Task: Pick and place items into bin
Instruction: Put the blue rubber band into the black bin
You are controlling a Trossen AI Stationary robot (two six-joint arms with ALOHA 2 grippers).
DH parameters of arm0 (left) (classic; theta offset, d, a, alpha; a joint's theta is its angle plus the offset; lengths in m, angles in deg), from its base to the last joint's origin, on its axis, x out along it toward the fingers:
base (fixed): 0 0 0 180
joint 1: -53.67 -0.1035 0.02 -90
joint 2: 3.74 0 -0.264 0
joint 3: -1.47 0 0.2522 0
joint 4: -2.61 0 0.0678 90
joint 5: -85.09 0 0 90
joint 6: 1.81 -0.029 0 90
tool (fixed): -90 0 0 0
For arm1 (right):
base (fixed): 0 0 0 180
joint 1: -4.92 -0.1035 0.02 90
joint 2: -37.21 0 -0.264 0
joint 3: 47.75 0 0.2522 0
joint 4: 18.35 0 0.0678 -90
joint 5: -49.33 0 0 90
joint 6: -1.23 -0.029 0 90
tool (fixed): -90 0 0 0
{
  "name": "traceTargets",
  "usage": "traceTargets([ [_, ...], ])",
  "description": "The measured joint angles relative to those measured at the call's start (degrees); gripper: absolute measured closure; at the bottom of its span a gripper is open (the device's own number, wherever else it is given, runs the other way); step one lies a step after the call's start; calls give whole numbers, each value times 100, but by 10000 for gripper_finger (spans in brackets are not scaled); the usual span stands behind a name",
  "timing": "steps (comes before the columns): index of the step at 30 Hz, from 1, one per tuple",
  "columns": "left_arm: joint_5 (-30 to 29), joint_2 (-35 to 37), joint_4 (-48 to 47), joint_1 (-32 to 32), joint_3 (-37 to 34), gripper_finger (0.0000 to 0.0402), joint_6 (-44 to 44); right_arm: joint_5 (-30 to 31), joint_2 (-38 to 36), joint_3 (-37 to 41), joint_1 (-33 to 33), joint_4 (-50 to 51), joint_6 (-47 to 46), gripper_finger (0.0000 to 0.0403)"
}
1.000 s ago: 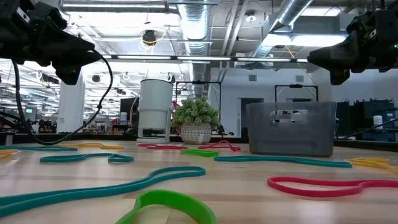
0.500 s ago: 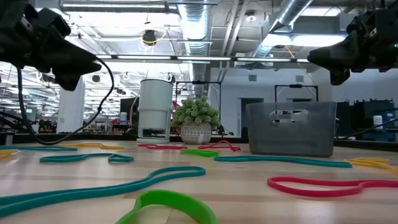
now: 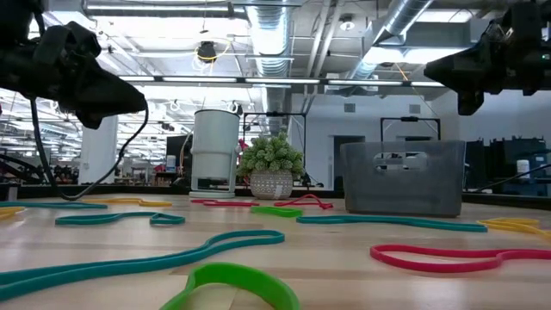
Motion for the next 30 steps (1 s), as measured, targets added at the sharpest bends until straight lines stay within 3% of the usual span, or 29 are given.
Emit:
traceTargets([
  [10,-577,0,4,0,0,281,-22,72,14,-346,-10,139,488,333],
  [15,-597,0,6,0,0,281,24,81,501,-1506,-186,1869,317,333],
  [19,-973,0,8,-2,0,281,30,-11,1702,-2421,-439,3299,-396,333],
  [22,-1245,0,4,-2,0,281,40,-619,2858,-2925,-816,3823,-1208,333],
  [26,-1299,0,-1,-2,0,281,44,-1525,4387,-3169,-1793,3902,-2491,333],
  [30,-1299,0,-7,-2,0,281,-52,-1627,5744,-3559,-2986,4013,-3460,333],
])
